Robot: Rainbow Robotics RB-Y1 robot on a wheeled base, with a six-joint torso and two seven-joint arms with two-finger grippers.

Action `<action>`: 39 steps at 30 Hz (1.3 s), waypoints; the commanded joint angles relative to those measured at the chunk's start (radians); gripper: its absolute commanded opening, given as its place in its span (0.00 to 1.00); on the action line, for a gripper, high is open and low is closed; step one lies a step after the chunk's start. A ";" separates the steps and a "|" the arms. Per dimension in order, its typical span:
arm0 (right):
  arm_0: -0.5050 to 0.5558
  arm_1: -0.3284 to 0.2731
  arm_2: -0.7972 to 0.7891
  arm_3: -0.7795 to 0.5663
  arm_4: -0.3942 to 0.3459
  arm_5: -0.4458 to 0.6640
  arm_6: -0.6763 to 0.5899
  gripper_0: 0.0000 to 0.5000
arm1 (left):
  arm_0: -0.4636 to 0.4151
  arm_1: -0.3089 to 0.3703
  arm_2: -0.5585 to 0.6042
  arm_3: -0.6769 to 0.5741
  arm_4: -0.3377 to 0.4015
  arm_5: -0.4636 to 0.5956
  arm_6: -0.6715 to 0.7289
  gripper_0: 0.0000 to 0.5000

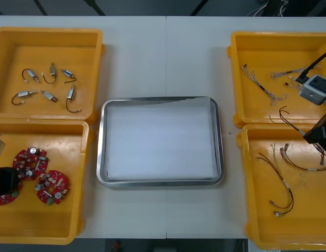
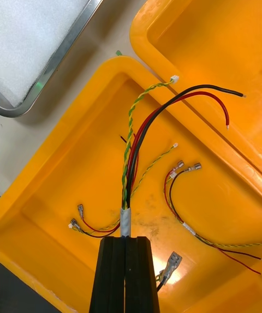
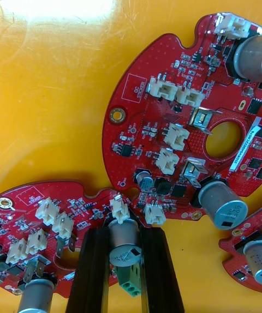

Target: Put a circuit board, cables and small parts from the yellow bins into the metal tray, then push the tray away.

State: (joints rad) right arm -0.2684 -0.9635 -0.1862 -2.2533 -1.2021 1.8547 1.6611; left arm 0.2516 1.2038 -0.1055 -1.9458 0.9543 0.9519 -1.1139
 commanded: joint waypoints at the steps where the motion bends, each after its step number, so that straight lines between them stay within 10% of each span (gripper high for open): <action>1: -0.026 0.006 0.005 -0.028 -0.002 -0.002 -0.035 0.00 | -0.018 0.016 -0.011 0.002 0.011 -0.012 -0.107 0.00; 27: -0.026 0.006 0.005 -0.028 -0.002 -0.002 -0.035 0.00 | -0.009 0.206 0.004 -0.022 0.175 -0.005 -0.139 0.00; 39: -0.026 0.006 0.005 -0.028 -0.002 -0.002 -0.035 0.00 | -0.011 0.204 0.202 -0.142 0.250 0.261 -0.104 0.00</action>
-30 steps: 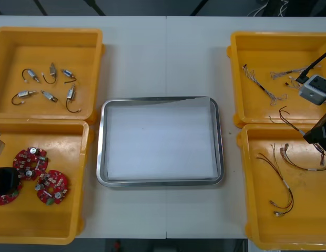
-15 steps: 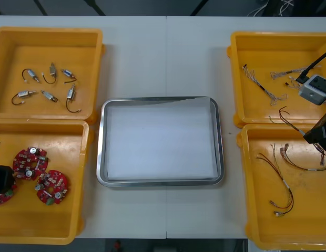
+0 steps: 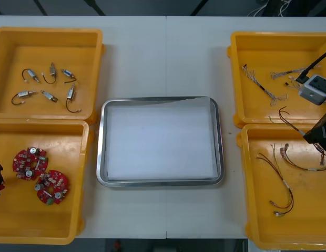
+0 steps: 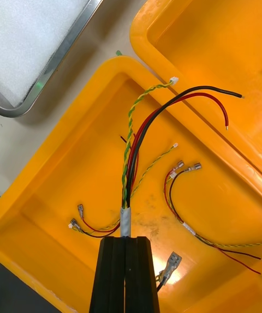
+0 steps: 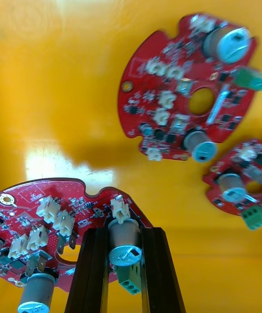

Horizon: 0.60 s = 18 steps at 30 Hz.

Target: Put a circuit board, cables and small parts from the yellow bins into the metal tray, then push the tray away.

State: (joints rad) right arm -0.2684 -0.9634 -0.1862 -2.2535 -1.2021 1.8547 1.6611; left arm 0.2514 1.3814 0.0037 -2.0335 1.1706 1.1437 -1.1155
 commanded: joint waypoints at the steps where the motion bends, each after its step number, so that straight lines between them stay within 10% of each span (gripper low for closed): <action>1: -0.026 0.006 0.005 -0.028 -0.002 -0.002 -0.035 0.00 | -0.014 0.024 0.116 -0.063 0.057 0.093 -0.096 0.00; 18: -0.026 0.006 0.005 -0.028 -0.002 -0.002 -0.035 0.00 | -0.258 0.025 0.211 -0.116 0.251 0.324 0.068 0.00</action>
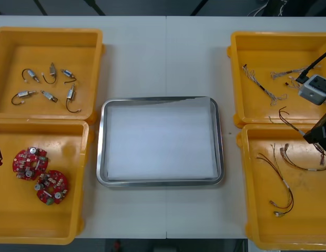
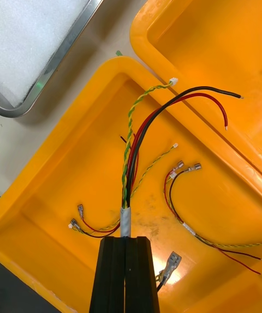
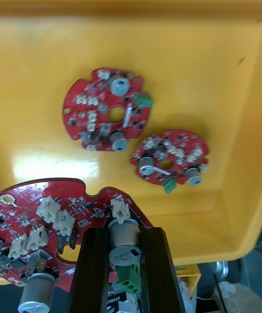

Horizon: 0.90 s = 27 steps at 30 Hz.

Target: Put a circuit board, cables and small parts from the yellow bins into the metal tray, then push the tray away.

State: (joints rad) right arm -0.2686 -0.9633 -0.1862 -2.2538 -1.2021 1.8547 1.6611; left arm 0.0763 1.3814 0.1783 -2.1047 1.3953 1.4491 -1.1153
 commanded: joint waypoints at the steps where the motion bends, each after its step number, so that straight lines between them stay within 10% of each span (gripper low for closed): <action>1: -0.026 0.006 0.005 -0.027 -0.002 -0.002 -0.035 0.00 | -0.089 0.025 0.036 -0.051 0.027 0.019 0.078 0.00; 13: -0.026 0.006 0.005 -0.027 -0.002 -0.002 -0.035 0.00 | -0.349 -0.008 -0.143 -0.094 -0.007 0.028 0.258 0.00; 27: -0.026 0.006 0.005 -0.027 -0.002 -0.002 -0.035 0.00 | -0.648 -0.239 -0.430 -0.109 -0.206 0.119 0.528 0.00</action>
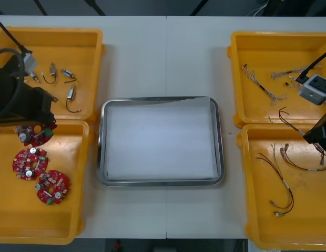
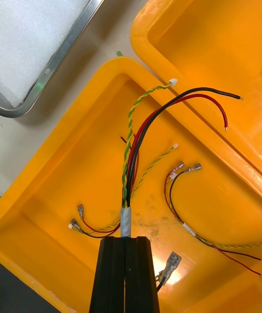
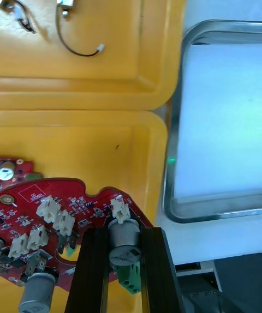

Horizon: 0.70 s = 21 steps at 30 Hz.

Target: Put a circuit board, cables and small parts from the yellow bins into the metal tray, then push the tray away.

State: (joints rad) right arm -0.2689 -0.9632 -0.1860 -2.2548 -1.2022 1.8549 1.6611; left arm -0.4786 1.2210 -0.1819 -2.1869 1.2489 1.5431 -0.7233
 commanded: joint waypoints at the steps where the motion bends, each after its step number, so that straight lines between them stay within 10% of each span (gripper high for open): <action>1: -0.026 0.006 0.005 -0.026 -0.002 -0.002 -0.035 0.00 | -0.106 -0.097 -0.088 -0.031 -0.083 0.031 0.156 0.00; 21: -0.026 0.006 0.005 -0.026 -0.002 -0.002 -0.035 0.00 | -0.196 -0.374 -0.310 -0.088 -0.356 0.153 0.418 0.00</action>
State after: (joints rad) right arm -0.2691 -0.9631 -0.1860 -2.2550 -1.2022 1.8549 1.6611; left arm -0.6101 0.9025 -0.4464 -2.2637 0.9298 1.6782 -0.3015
